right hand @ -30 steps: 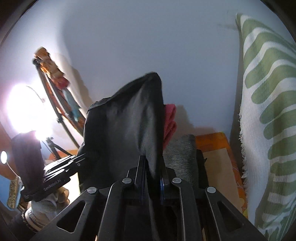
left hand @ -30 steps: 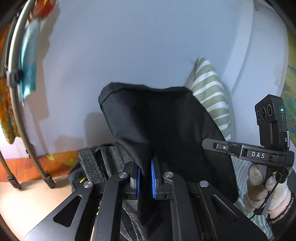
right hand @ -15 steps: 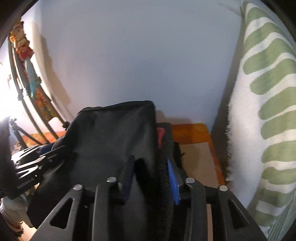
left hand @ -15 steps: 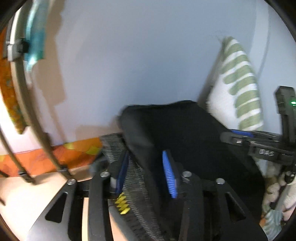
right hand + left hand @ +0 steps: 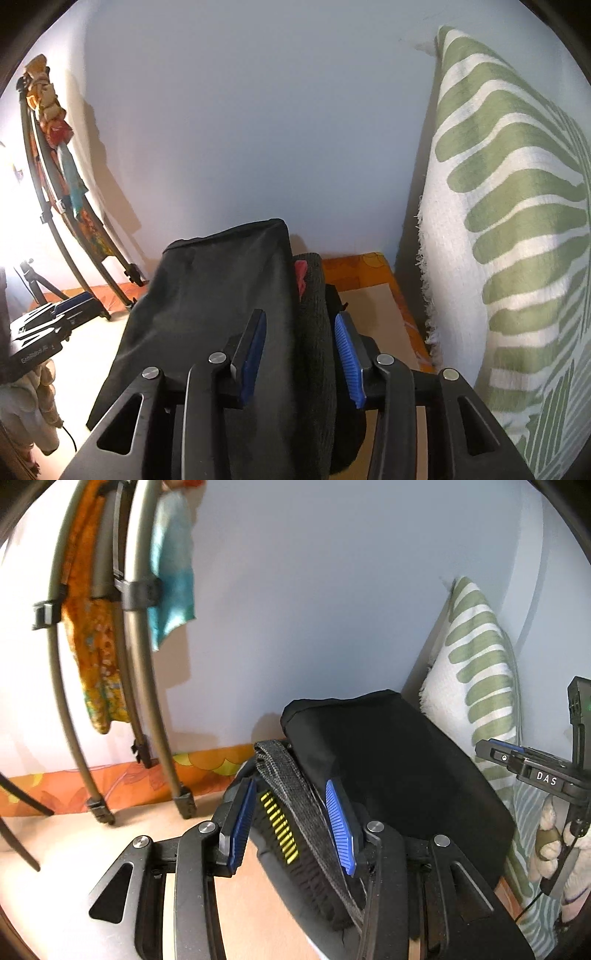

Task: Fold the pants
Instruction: 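Lower the trousers onto the stack and open both grippers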

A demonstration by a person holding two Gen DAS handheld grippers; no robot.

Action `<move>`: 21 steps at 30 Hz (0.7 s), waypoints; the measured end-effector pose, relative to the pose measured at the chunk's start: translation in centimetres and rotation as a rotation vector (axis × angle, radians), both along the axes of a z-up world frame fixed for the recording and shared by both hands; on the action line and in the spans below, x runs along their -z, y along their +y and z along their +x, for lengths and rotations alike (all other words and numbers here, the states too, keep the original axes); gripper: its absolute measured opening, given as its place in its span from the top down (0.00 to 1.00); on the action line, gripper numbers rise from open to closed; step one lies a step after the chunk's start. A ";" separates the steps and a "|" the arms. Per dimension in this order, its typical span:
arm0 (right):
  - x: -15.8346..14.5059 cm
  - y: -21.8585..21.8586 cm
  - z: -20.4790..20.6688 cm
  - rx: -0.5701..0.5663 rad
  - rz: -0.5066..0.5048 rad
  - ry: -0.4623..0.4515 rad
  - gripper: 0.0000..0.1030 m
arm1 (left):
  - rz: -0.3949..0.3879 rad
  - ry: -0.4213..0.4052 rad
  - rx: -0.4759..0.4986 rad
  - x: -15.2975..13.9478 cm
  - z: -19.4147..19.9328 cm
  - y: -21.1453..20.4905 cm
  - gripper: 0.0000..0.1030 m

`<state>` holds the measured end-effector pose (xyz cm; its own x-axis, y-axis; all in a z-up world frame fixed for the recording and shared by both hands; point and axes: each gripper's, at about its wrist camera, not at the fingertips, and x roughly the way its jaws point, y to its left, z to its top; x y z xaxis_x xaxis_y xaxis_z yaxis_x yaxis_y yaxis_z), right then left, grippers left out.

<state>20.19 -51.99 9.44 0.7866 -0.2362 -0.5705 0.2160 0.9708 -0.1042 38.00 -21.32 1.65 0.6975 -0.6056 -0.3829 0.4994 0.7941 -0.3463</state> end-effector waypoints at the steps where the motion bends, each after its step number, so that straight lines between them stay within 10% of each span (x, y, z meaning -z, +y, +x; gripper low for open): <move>1: -0.2 0.4 -0.4 0.002 -0.005 -0.005 0.59 | 0.000 -0.003 0.003 -0.2 -0.5 0.3 0.63; 21: -1.4 8.5 -13.5 0.001 0.014 -0.142 0.35 | 0.003 -0.120 0.059 -2.5 -13.8 5.6 0.53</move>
<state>6.72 -43.53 10.87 0.8594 -0.2301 -0.4566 0.2287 0.9717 -0.0592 24.24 -15.76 4.16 0.7015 -0.6459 -0.3012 0.5830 0.7632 -0.2788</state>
